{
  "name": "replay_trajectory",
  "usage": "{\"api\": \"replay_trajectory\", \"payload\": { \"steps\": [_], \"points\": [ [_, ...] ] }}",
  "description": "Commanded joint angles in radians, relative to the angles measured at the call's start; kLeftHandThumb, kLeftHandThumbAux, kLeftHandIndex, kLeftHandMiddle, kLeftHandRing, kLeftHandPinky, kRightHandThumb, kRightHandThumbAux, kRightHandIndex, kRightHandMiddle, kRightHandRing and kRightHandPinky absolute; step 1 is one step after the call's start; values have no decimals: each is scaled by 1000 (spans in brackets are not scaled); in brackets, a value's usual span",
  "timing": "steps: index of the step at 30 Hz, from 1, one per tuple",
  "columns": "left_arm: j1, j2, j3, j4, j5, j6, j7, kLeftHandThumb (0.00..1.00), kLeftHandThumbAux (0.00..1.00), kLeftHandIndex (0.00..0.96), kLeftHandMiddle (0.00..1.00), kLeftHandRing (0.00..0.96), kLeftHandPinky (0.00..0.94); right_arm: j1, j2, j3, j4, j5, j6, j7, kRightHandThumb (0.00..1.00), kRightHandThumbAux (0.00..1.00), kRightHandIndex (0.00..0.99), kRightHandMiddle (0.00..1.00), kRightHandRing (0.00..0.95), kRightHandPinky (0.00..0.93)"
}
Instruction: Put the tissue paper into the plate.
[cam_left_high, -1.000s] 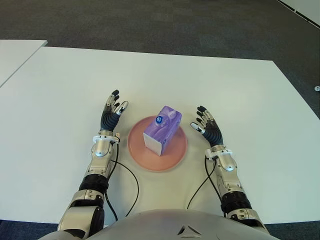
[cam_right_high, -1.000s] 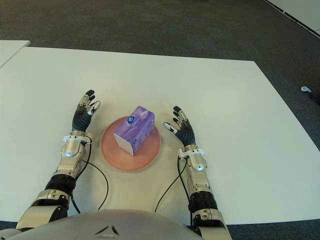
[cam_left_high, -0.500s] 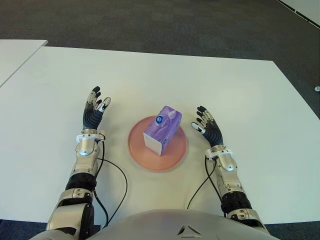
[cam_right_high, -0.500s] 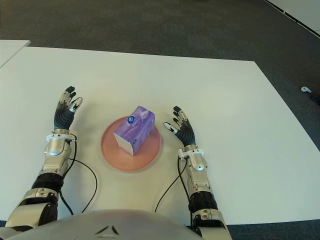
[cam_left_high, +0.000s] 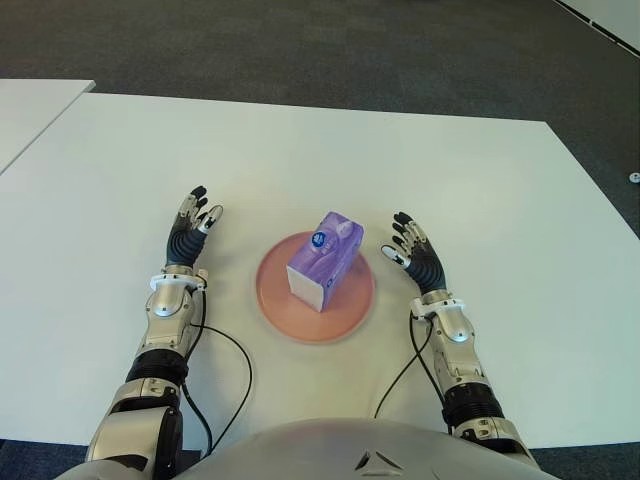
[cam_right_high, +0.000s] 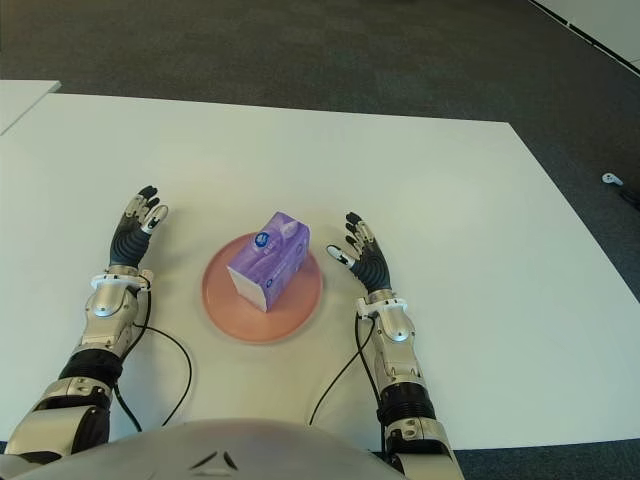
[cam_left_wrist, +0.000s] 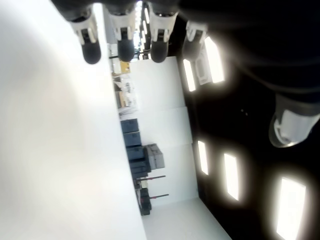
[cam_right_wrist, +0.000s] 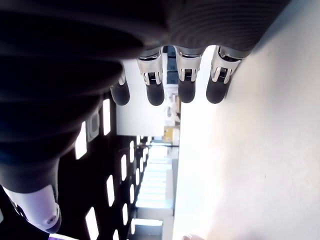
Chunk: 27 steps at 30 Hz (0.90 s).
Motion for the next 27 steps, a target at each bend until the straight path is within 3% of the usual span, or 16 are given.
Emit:
{"api": "replay_trajectory", "payload": {
  "steps": [1, 27],
  "points": [
    [-6, -21, -2, 45, -13, 21, -15, 0, 441, 0, 0, 0, 0, 120, 11, 4, 105, -2, 110, 3, 0, 659, 0, 0, 0, 0],
    [85, -112, -135, -70, 35, 70, -48, 0, 457, 0, 0, 0, 0, 117, 11, -8, 103, 3, 110, -2, 0, 667, 0, 0, 0, 0]
  ]
}}
